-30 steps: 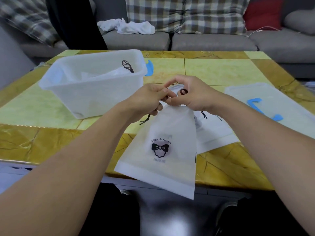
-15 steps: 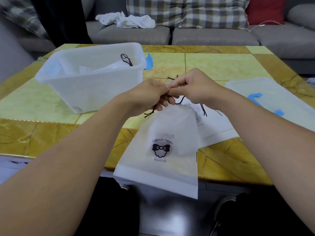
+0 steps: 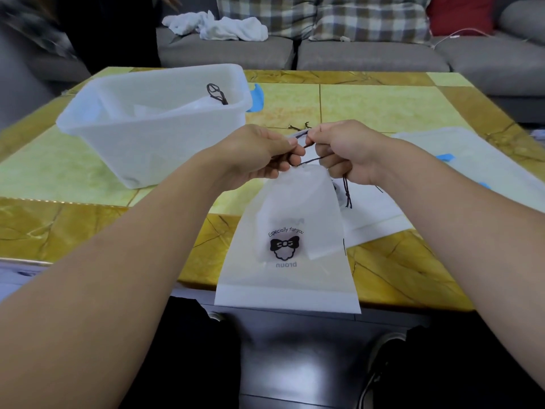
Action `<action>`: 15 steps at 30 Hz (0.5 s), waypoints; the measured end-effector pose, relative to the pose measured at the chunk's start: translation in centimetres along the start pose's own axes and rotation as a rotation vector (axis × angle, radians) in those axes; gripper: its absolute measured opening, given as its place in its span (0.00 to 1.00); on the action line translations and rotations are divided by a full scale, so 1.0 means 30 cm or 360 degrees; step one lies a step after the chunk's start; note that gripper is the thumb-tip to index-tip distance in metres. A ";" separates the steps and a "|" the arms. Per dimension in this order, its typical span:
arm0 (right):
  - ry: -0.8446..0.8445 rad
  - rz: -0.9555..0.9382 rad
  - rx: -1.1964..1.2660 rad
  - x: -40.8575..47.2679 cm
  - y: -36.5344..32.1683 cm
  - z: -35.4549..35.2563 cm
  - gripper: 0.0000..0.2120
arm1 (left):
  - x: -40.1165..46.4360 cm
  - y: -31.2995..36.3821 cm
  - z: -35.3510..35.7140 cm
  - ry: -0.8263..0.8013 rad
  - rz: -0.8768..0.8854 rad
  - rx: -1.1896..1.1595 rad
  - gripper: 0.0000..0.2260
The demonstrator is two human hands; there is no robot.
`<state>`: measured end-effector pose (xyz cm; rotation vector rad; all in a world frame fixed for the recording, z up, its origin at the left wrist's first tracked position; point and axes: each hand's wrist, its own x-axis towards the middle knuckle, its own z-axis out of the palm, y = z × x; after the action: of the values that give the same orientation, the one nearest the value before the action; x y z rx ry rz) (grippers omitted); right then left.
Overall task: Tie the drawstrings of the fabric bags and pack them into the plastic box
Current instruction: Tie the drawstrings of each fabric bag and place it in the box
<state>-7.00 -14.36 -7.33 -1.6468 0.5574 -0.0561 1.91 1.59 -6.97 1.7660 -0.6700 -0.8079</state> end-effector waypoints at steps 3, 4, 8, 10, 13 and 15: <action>0.0007 0.0052 0.0030 0.006 0.005 0.002 0.08 | 0.000 -0.001 0.005 0.0021 -0.0002 0.0021 0.10; 0.0009 0.0057 0.0024 0.006 0.006 0.002 0.08 | 0.001 -0.004 0.006 0.0034 -0.0001 0.0024 0.10; -0.0094 0.0003 -0.0155 0.003 0.005 -0.002 0.07 | 0.005 -0.011 0.006 0.0102 0.0010 0.0025 0.11; -0.0129 -0.0045 -0.0240 0.001 0.006 -0.002 0.09 | 0.004 -0.013 0.006 0.0099 -0.0003 0.0028 0.12; -0.0013 -0.0068 -0.0238 0.001 0.002 -0.001 0.06 | 0.002 -0.014 0.008 0.0062 -0.0010 0.0046 0.12; 0.0030 -0.0042 -0.0197 0.000 0.004 -0.005 0.08 | 0.001 -0.014 0.007 0.0025 -0.0014 0.0050 0.12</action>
<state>-7.09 -14.50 -7.41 -1.7759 0.5627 -0.0578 1.80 1.56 -7.44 1.8031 -0.6679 -0.7923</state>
